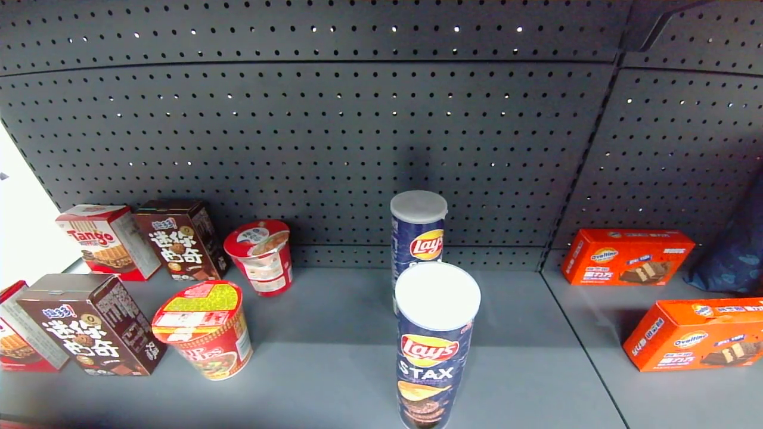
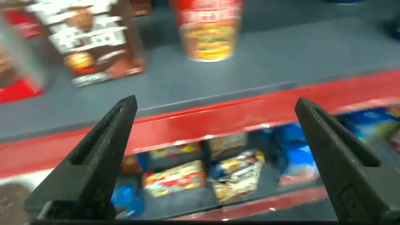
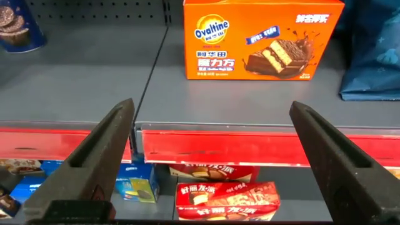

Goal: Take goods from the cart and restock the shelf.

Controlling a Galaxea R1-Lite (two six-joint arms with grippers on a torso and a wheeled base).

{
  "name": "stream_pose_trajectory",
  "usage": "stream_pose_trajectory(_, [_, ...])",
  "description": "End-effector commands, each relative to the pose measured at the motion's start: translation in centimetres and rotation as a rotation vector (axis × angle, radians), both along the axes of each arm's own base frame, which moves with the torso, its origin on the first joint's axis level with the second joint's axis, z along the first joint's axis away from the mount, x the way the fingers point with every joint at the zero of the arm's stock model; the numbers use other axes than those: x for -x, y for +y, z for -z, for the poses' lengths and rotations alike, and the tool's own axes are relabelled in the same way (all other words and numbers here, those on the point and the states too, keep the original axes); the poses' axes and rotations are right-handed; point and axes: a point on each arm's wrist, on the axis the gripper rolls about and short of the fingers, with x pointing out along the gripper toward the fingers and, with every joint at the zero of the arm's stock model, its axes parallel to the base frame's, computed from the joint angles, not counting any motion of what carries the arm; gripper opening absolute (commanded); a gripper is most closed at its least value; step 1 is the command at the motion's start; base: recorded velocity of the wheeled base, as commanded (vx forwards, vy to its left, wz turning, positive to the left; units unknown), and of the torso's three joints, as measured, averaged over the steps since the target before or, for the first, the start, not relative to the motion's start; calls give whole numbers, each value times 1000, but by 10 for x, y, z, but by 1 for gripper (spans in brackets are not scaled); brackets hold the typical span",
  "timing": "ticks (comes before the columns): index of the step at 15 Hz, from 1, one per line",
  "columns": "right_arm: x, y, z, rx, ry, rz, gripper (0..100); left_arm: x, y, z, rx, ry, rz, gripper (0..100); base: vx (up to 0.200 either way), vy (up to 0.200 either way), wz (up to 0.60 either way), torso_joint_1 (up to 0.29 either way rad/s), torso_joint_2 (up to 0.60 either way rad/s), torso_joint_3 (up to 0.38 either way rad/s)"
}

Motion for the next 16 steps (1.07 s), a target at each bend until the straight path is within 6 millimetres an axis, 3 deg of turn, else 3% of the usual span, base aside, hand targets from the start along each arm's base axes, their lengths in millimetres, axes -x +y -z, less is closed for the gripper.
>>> stream_pose_trajectory(1, [0,0,0,0,1,0,100,0,-1,0,9,5,-142,100,0,0,0,0,0,0])
stream_pose_trajectory(5, [0,0,0,0,1,0,100,4,-2,1,72,-56,-162,100,0,0,0,0,0,0])
stream_pose_trajectory(7, [0,0,0,0,1,0,100,8,-2,2,19,-108,-92,100,0,0,0,0,0,0])
stream_pose_trajectory(16, [0,0,0,0,1,0,100,8,-3,2,24,-107,-51,100,0,0,0,0,0,0])
